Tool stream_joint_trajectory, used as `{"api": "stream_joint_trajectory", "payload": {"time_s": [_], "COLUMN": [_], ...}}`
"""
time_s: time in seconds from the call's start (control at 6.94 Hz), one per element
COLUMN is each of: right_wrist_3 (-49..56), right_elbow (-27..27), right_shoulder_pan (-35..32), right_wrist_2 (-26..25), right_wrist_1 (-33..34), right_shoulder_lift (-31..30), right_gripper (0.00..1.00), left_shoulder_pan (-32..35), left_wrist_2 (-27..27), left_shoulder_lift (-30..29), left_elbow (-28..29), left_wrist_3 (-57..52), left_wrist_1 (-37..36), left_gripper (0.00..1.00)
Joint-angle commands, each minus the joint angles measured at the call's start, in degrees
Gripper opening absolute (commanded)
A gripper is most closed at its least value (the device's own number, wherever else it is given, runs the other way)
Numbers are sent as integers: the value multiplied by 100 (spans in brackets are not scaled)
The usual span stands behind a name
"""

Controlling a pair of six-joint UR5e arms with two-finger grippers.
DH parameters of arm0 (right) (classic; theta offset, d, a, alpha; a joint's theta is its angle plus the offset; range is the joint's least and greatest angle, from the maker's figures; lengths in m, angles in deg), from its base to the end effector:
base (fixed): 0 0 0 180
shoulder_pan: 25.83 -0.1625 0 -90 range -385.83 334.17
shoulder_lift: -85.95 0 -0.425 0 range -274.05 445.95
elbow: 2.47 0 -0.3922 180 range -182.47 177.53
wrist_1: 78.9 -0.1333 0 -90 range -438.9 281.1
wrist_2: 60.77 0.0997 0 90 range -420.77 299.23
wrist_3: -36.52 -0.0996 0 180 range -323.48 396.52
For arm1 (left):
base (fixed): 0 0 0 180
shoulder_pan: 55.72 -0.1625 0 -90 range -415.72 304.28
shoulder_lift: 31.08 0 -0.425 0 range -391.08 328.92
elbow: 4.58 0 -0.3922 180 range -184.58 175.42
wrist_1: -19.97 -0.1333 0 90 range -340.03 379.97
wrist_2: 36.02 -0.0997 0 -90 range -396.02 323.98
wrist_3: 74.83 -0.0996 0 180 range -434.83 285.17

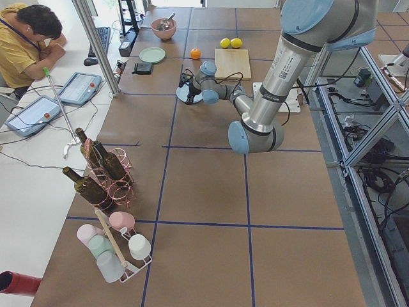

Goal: Pick orange to plate
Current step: 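Slide the light blue plate with the left gripper toward the table center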

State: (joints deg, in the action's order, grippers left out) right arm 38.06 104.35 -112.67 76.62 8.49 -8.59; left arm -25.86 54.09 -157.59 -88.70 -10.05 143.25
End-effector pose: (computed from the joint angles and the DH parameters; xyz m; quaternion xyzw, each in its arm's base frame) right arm 0.0344 -0.4659 0.5423 0.1130 -0.4001 -0.0893 0.9051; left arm 0.5613 -0.4757 0.2585 0.2440 0.4697 -0.0338 0.8478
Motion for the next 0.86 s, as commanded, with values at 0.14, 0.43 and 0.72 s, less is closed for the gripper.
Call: {"api": "stream_joint_trajectory", "payload": {"time_s": [0.14,0.43,0.72], "right_wrist_3": [-83,-84,-110], "right_elbow": [-12,-21,-21], "right_shoulder_pan": [9,44,97], "right_wrist_2": [77,60,69], "right_wrist_1": [-633,-644,-653], "right_shoulder_lift": [-12,23,50], "right_gripper": [100,100,100], "left_shoulder_pan": [1166,2553,4083], "left_wrist_2": [1091,2153,3508], "left_shoulder_lift": [842,1548,2101], "left_elbow": [-1906,-2573,-2451], "left_wrist_3": [-1883,-3359,-5386], "left_wrist_1": [-1599,-2365,-3857], "left_gripper": [100,100,100]}}
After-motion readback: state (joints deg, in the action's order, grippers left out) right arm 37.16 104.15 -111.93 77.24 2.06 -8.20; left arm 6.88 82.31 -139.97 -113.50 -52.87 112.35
